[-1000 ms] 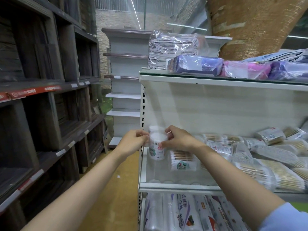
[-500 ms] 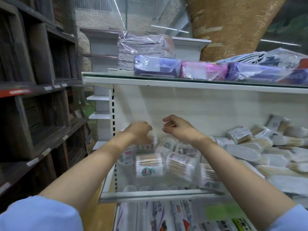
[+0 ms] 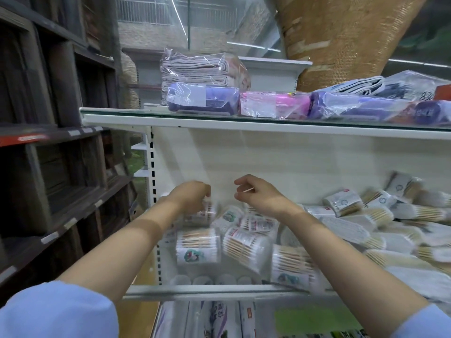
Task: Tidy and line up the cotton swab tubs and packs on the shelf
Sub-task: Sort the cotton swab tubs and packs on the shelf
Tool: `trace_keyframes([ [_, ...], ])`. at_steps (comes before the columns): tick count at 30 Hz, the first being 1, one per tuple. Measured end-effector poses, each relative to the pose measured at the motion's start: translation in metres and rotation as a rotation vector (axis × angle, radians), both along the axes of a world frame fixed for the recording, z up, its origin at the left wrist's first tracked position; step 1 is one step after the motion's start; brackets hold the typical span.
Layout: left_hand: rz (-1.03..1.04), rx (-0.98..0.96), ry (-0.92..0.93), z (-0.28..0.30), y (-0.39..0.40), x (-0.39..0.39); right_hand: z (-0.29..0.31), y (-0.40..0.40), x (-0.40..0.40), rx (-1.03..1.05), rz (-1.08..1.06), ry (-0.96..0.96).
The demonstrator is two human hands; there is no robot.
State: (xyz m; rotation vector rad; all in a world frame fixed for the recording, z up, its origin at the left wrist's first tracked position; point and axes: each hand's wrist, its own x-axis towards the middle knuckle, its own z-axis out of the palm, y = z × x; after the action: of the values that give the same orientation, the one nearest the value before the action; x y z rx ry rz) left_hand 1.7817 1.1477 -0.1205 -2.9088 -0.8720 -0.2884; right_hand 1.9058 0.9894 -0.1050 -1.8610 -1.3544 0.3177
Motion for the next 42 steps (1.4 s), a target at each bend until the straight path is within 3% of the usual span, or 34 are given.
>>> trace_keyframes([
  [10,0.082,0.148,0.155,-0.007,-0.013,0.001,-0.003,-0.007,0.004,-0.025,0.05,0.002],
  [15,0.106,0.082,-0.081,-0.002,-0.013,-0.002,-0.001,-0.015,0.01,-0.026,0.039,0.0],
  [18,0.1,-0.111,-0.465,0.007,-0.027,-0.008,-0.002,-0.016,0.01,0.003,0.025,0.064],
  [20,0.078,-0.331,-0.752,0.015,-0.045,-0.013,-0.003,-0.016,0.008,0.033,0.023,0.151],
  [22,0.025,-0.551,-0.925,0.019,-0.066,-0.018,-0.004,-0.015,0.003,0.08,0.054,0.279],
  [27,-0.03,-0.99,-0.954,0.012,-0.086,-0.029,-0.004,-0.013,-0.015,0.192,0.21,0.552],
  [31,-0.198,-1.372,-1.143,0.013,-0.084,-0.053,0.0,-0.016,-0.015,0.159,0.364,0.837],
  [35,-0.36,-1.405,-1.135,0.008,-0.083,-0.067,0.001,-0.013,-0.02,0.103,0.463,0.938],
  [42,-0.399,-1.39,-1.117,0.008,-0.07,-0.079,-0.003,-0.002,-0.028,0.109,0.536,0.902],
])
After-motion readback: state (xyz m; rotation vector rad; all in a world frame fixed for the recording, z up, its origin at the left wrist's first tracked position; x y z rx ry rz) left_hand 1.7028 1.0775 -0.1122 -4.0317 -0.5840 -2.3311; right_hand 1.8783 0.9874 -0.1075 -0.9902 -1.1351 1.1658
